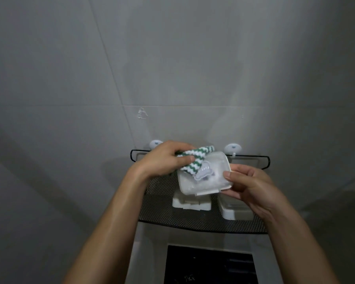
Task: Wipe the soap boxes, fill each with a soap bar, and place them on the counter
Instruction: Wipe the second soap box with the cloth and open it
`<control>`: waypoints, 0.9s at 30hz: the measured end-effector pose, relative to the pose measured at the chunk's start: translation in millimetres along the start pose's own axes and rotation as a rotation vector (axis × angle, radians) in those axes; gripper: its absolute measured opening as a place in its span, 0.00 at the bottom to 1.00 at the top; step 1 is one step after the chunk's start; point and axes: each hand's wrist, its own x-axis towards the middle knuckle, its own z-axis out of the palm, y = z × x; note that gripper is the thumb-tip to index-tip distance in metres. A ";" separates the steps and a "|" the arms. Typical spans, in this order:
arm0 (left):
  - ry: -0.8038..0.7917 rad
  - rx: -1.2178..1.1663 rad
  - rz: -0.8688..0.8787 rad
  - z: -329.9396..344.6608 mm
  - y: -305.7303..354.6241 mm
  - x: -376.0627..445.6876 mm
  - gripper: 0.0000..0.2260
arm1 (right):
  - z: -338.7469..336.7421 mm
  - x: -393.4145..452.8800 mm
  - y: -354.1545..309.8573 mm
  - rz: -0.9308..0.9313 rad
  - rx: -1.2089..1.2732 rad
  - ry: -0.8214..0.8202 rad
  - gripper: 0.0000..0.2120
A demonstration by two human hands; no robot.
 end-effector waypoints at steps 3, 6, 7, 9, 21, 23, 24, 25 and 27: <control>0.104 -0.148 -0.015 9.1 -11.4 -8.4 0.12 | -2.3 1.6 -1.3 -0.001 0.013 0.024 0.21; 0.286 -0.225 -0.032 30.3 -13.4 -16.2 0.15 | -1.8 3.6 -1.7 -0.011 0.040 0.050 0.21; 0.354 -0.187 -0.029 38.0 -12.4 -18.9 0.17 | -1.3 4.3 -1.5 -0.016 0.053 0.059 0.20; 0.459 -0.089 0.002 51.6 -9.1 -24.1 0.19 | 0.2 6.0 -0.5 -0.028 0.076 0.074 0.19; 0.403 0.350 0.115 89.1 17.6 -26.3 0.22 | 6.7 10.5 4.0 -0.050 0.129 0.056 0.17; 0.390 0.365 0.163 83.2 16.4 -26.6 0.21 | 1.4 10.4 1.7 -0.046 0.170 0.014 0.17; 0.380 0.357 0.189 79.4 15.3 -27.4 0.21 | -0.9 10.4 0.7 -0.044 0.189 -0.008 0.17; 0.370 0.341 0.213 75.4 14.2 -28.0 0.21 | -2.2 10.4 -0.1 -0.044 0.200 -0.022 0.16; 0.354 0.313 0.245 68.9 13.5 -28.4 0.21 | -2.9 10.6 -0.4 -0.049 0.208 -0.024 0.15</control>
